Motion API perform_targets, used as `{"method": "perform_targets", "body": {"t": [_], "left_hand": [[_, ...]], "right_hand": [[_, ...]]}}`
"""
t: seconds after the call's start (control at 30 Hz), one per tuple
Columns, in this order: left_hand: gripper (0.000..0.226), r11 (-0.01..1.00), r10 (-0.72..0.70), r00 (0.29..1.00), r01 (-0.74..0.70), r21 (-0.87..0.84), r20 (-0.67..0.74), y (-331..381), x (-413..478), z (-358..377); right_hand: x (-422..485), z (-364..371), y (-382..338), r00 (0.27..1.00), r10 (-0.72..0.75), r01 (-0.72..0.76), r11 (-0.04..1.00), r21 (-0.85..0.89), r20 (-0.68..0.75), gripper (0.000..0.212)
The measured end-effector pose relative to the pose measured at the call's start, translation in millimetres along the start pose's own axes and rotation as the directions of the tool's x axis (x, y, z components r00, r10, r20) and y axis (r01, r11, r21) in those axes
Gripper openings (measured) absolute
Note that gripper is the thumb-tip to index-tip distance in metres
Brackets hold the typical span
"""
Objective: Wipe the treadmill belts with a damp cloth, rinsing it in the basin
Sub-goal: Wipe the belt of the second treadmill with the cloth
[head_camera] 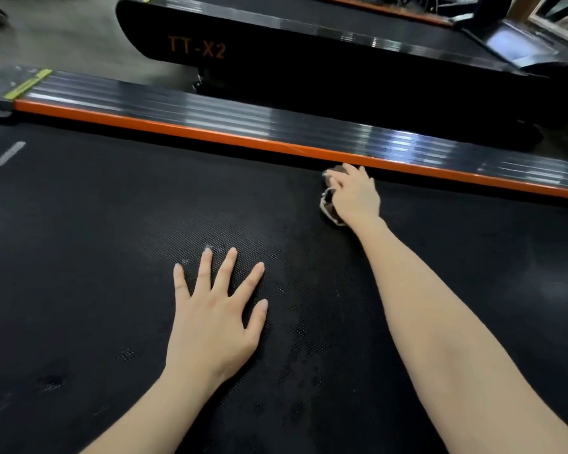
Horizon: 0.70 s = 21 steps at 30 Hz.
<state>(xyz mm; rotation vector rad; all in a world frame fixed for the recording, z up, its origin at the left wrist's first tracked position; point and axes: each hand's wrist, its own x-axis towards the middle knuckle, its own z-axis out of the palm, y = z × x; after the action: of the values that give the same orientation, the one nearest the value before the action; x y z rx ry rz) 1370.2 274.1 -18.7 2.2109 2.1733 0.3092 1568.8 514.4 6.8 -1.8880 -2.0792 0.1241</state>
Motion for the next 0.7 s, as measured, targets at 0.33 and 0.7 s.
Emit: {"method": "perform_targets", "body": {"t": [0.33, 0.7], "left_hand": [[0.057, 1.0, -0.015, 1.0, 0.014, 0.018, 0.014, 2, 1, -2], [0.056, 0.999, -0.025, 0.998, 0.022, 0.04, 0.062, 3, 0, -6]], "right_hand": [[-68, -13, -19, 0.974, -0.165, 0.172, 0.985, -0.033, 0.158, 0.059], [-321, -56, -7, 0.82, -0.561, 0.532, 0.822, 0.204, 0.119, 0.035]]}}
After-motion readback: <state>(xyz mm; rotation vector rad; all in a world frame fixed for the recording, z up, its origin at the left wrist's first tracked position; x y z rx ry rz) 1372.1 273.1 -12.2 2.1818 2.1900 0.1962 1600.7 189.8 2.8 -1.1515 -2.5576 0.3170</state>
